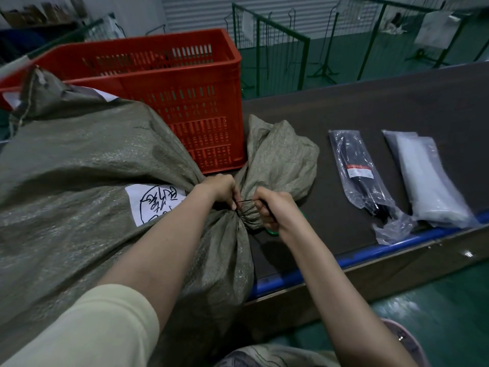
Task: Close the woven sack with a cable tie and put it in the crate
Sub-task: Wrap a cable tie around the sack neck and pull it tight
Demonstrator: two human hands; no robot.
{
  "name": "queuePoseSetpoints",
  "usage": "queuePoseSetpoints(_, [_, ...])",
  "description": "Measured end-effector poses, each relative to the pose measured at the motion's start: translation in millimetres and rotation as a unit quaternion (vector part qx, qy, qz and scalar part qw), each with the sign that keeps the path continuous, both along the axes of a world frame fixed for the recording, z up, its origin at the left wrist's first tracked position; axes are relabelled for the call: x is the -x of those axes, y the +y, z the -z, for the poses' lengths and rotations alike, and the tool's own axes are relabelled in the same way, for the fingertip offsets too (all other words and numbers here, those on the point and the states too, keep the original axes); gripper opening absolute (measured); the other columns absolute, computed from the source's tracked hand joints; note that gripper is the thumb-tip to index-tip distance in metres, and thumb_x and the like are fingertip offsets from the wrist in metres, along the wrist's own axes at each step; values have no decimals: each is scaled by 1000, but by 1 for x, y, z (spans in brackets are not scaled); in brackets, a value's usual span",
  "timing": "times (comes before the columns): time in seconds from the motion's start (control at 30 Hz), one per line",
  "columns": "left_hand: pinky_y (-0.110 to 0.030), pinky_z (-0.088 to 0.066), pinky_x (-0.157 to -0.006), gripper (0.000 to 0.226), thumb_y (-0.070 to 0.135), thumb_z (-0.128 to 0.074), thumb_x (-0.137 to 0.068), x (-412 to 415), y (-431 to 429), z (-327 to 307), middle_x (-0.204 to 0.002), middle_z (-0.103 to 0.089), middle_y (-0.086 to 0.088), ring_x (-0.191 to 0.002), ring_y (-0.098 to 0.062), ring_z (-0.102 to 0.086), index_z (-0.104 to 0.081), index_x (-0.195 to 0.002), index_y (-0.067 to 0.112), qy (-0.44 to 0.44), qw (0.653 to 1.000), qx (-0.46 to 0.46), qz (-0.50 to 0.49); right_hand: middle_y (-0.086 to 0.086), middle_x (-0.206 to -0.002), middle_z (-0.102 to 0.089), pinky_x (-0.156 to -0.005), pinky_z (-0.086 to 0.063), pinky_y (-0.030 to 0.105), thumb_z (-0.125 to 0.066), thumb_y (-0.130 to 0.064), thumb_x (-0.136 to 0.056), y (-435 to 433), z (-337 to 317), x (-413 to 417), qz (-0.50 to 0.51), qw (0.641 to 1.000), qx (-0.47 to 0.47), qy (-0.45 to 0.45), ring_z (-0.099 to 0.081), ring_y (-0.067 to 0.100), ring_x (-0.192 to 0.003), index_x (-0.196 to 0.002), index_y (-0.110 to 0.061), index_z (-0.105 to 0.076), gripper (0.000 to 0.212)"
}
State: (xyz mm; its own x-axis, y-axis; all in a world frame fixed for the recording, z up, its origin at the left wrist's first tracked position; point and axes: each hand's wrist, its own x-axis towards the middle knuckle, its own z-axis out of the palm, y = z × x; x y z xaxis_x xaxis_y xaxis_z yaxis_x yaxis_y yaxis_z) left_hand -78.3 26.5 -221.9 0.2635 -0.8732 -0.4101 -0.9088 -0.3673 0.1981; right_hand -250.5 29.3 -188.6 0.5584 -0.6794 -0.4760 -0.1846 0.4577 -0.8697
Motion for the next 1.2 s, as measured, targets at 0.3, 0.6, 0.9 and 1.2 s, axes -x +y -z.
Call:
queuePoseSetpoints(0.3, [-23, -37, -73, 30, 21, -77, -71, -1, -1, 3, -86, -58, 5, -86, -11, -50, -74, -101, 24, 0, 1000, -5, -3, -6, -22, -31, -29, -17, 7, -51, -12, -80, 0, 0, 1, 2, 1000, 4, 5, -23, 4, -18, -44, -13, -43, 37])
queuePoseSetpoints(0.6, [-24, -33, -74, 23, 26, -76, -71, 0, -2, 6, -84, -58, 8, -85, -9, -49, -74, -95, 26, -23, 1000, 3, 19, -8, -27, -27, -32, -14, 9, -50, -13, -78, -11, 8, 2, 2, 999, -20, -37, -18, 7, -22, -43, -15, -41, 37])
queuePoseSetpoints(0.9, [-29, -44, -76, 12, 21, -72, -73, 5, 1, 7, -87, -67, 2, -93, -16, -61, -73, -85, 21, -36, 996, 21, 82, 3, -50, -58, -44, -38, 20, -39, -31, -92, -46, 37, 14, 105, 990, 72, 67, -54, 17, -43, -59, -11, -58, 44])
queuePoseSetpoints(1.2, [-12, -41, -75, 20, 17, -71, -80, 16, 0, 0, -83, -67, 8, -78, 0, -57, -73, -99, 13, 227, 971, 73, -12, 18, -133, -53, -94, -45, 34, -56, -48, -85, -63, 98, 33, -100, 859, 274, 421, -53, 32, -122, -128, -2, -53, 63])
